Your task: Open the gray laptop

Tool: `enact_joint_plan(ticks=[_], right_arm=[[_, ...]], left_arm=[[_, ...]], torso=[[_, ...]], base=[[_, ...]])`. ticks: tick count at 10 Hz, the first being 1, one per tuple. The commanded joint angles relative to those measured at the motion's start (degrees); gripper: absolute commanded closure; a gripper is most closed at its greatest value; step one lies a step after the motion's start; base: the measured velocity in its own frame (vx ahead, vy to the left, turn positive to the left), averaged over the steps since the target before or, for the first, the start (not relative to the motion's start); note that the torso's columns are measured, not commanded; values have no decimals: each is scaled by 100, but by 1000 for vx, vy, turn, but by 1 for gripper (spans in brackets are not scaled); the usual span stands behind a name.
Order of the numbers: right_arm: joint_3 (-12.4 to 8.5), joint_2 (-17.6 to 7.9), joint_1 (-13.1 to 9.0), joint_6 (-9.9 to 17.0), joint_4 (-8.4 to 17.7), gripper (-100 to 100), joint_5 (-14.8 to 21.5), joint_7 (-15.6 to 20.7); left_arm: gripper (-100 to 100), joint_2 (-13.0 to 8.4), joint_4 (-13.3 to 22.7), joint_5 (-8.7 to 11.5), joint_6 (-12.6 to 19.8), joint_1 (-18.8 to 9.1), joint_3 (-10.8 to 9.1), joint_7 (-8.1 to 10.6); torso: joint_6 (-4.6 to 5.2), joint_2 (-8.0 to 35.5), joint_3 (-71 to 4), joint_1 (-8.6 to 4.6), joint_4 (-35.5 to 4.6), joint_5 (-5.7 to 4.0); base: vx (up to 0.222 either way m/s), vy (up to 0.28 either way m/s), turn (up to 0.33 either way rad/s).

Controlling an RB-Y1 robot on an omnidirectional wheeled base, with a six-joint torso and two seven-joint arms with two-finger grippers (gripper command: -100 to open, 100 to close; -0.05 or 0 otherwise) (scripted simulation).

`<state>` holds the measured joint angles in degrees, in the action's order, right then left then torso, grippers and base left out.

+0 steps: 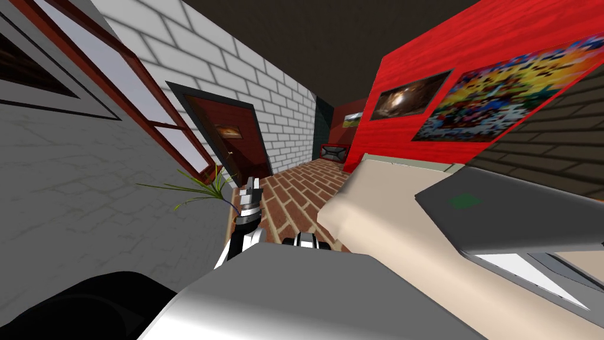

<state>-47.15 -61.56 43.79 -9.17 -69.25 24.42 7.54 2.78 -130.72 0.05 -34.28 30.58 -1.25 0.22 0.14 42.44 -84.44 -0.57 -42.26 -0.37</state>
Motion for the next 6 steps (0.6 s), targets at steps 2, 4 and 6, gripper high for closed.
enact_joint_plan(ticks=[2, 4, 6], right_arm=[[277, 315, -460, -222, 352, 100, -419, -368], [367, 440, -616, -296, 453, 100, -576, -500], [300, 443, -625, -308, 372, 100, -602, -504]], left_arm=[[0, 0, 0, 0, 0, 0, 0, 0], [0, 0, 1, 0, 0, 1, 0, 0], [0, 0, 0, 0, 0, 0, 0, 0]], torso=[[11, -11, 2, -28, 4, -30], [8, -27, -3, -29, 16, -53], [2, -22, -1, -45, 16, -59]], base=[[-111, -125, 23], [-90, -101, 5], [-98, -72, 22]])
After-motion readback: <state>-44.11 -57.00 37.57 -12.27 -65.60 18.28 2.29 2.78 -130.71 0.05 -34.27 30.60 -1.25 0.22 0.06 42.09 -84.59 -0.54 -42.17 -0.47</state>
